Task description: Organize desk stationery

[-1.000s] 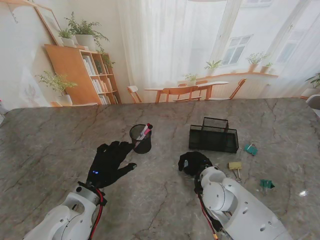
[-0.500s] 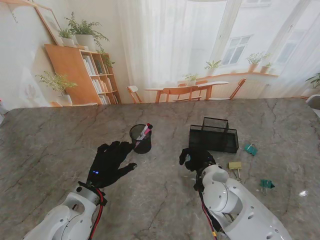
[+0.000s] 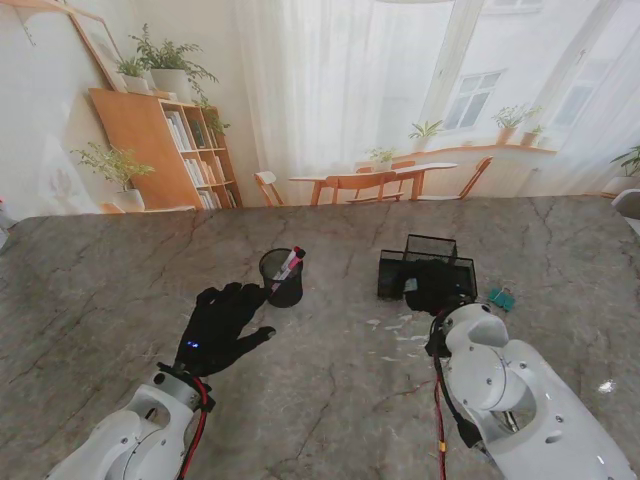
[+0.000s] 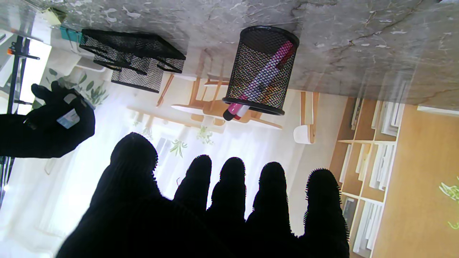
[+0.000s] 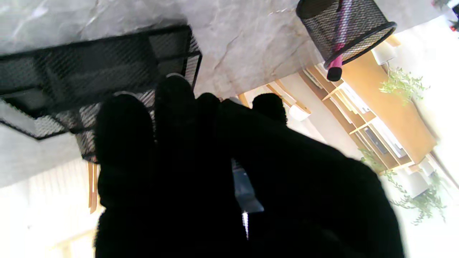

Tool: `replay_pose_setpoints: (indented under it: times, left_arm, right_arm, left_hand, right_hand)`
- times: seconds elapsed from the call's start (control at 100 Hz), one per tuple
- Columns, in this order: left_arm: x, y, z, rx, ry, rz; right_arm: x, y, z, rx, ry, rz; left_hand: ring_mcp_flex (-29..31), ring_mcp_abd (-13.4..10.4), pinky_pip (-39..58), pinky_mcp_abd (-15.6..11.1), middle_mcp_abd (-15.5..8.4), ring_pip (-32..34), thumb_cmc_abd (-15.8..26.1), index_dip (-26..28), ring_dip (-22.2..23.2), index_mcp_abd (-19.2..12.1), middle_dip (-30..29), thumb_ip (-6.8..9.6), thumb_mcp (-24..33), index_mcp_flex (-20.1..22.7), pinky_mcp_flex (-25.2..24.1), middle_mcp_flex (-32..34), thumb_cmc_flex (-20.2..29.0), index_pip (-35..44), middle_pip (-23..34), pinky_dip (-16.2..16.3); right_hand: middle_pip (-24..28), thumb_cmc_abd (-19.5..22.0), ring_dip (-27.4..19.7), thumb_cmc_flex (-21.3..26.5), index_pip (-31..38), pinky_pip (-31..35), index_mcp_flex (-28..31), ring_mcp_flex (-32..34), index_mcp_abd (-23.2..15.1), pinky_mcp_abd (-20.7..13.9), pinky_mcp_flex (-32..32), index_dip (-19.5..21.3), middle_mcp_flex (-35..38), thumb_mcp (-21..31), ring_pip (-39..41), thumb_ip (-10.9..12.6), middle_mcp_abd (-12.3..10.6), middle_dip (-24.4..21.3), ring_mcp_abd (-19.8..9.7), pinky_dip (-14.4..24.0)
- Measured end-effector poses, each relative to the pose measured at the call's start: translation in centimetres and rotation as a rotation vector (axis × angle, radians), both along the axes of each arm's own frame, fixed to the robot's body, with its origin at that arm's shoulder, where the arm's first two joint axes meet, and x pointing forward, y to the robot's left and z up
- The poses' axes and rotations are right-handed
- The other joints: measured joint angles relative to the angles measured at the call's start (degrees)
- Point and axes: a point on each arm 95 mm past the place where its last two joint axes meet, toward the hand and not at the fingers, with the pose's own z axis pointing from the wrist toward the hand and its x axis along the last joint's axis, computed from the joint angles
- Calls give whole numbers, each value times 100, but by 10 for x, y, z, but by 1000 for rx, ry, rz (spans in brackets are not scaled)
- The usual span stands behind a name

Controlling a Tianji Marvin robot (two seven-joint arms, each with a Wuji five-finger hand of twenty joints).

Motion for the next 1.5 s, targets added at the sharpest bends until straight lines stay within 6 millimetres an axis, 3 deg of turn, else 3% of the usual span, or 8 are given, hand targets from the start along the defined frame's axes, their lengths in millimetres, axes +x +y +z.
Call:
replay_pose_setpoints:
  times: [0.35, 0.73, 0.93, 1.5]
  left_arm:
    - [1, -1, -1, 8, 7, -8]
    - [2, -2, -1, 14, 15, -11]
    - [3, -2, -2, 16, 19, -12]
    - [13, 6, -9, 31, 54, -18]
  right_arm:
    - [7, -44, 25, -121, -42, -28]
    - [22, -80, 34, -212, -40, -103]
    - [41, -100, 28, -242, 1, -223]
    - [84, -122, -4, -348, 98, -400]
  left_hand:
    - [0, 0, 1, -1, 0, 0, 53, 0, 0, 0, 0, 0, -4, 0, 0, 0, 6, 0, 0, 0]
    - [0, 0, 1, -2, 0, 1, 53, 0, 0, 0, 0, 0, -4, 0, 1, 0, 6, 0, 0, 0]
    - [0, 0, 2, -3, 0, 1, 53, 0, 0, 0, 0, 0, -4, 0, 1, 0, 6, 0, 0, 0]
    - [1, 0, 2, -4, 0, 1, 53, 0, 0, 0, 0, 0, -4, 0, 1, 0, 6, 0, 0, 0]
  right_hand:
    - [-2, -1, -1, 1, 0, 3, 0, 0, 0, 1, 4, 15, 0, 0, 0, 0, 0, -1, 1, -11]
    - [-42, -1, -2, 1, 0, 4, -2, 0, 0, 1, 4, 57, 0, 0, 0, 1, 0, -1, 1, -69]
    - [-45, -1, -2, 1, -2, 6, -5, -1, -1, 1, 4, 60, 0, 0, 0, 1, -3, -1, -1, -69]
    - [-60, 250, -2, 2, -6, 5, -239, -24, -16, -146, 66, 130, -153, -175, 0, 65, -69, 49, -140, -83]
